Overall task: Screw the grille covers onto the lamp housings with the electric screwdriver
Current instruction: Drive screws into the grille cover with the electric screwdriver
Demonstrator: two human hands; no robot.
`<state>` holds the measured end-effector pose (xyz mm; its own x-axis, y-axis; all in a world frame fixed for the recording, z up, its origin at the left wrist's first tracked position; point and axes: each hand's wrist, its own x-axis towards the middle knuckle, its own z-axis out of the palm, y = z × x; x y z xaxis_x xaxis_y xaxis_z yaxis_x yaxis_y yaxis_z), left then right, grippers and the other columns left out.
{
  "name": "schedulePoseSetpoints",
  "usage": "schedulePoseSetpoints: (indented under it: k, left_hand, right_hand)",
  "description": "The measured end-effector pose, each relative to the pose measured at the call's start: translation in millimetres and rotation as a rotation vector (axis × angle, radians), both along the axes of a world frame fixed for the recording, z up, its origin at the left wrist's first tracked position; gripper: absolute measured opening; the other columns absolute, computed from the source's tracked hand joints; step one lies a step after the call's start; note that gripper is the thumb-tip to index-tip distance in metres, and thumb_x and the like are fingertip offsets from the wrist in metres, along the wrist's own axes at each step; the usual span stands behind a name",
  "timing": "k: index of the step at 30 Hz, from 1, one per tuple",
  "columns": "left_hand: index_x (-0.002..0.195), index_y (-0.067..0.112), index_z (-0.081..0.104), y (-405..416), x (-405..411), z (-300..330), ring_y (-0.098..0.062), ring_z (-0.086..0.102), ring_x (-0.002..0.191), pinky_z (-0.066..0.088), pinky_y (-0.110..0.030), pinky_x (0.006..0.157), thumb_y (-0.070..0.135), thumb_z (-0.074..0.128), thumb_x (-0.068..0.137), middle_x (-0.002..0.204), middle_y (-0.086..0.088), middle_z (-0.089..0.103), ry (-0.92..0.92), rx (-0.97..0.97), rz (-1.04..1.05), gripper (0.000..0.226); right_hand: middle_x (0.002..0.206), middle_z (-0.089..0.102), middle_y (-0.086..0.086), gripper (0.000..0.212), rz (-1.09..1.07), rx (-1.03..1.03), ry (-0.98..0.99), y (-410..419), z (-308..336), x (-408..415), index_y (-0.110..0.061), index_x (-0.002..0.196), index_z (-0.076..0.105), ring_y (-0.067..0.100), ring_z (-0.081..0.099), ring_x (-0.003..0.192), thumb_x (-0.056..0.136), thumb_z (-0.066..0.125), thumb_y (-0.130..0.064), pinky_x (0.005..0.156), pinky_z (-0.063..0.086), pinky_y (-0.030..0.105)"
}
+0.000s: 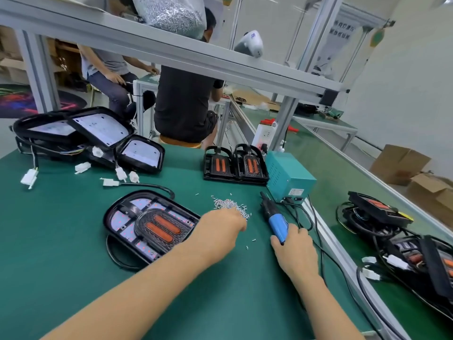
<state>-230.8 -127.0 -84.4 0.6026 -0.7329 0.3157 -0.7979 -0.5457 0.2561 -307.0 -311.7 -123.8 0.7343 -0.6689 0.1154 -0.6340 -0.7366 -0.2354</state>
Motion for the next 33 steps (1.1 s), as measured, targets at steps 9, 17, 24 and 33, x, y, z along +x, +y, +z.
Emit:
schedulePoseSetpoints:
  k: [9, 17, 24, 33]
  left_hand:
    - [0.097, -0.001, 0.059, -27, 1, -23, -0.032, 0.051, 0.105, 0.033, -0.035, 0.068, -0.015, 0.046, 0.076, 0.111, -0.014, 0.053, 0.030, 0.314, 0.152, 0.029]
    - [0.097, 0.005, 0.060, -24, 2, -20, -0.028, 0.056, 0.099, 0.035, -0.032, 0.065, -0.012, 0.049, 0.076, 0.108, -0.011, 0.056, -0.050, 0.382, 0.131, 0.029]
    - [0.105, 0.007, 0.053, -25, 3, -27, -0.028, 0.054, 0.102, 0.034, -0.032, 0.066, -0.009, 0.050, 0.080, 0.112, -0.011, 0.055, -0.055, 0.372, 0.114, 0.029]
    - [0.110, 0.011, 0.055, -24, -11, -6, -0.028, 0.055, 0.097, 0.042, -0.034, 0.077, 0.005, 0.039, 0.090, 0.109, -0.006, 0.058, 0.055, 0.100, 0.078, 0.026]
  right_hand:
    - [0.115, 0.051, 0.004, 0.043, 0.016, -0.075, -0.022, -3, -4, 2, -0.016, 0.125, 0.045, 0.022, 0.052, 0.104, 0.096, 0.049, -0.048, 0.078, 0.044, 0.031]
    - [0.114, 0.052, 0.003, 0.042, 0.023, -0.123, -0.033, -5, -8, 2, -0.017, 0.124, 0.045, 0.021, 0.052, 0.100, 0.096, 0.046, -0.048, 0.081, 0.045, 0.031]
    - [0.115, 0.051, 0.003, 0.043, 0.033, -0.158, 0.002, -6, -8, 6, -0.017, 0.122, 0.046, 0.021, 0.048, 0.103, 0.096, 0.046, -0.051, 0.082, 0.041, 0.030]
    - [0.103, 0.053, 0.004, 0.038, 0.012, 0.113, 0.220, -17, 23, 26, -0.011, 0.107, 0.043, 0.021, 0.048, 0.081, 0.085, 0.062, -0.036, 0.059, 0.036, 0.028]
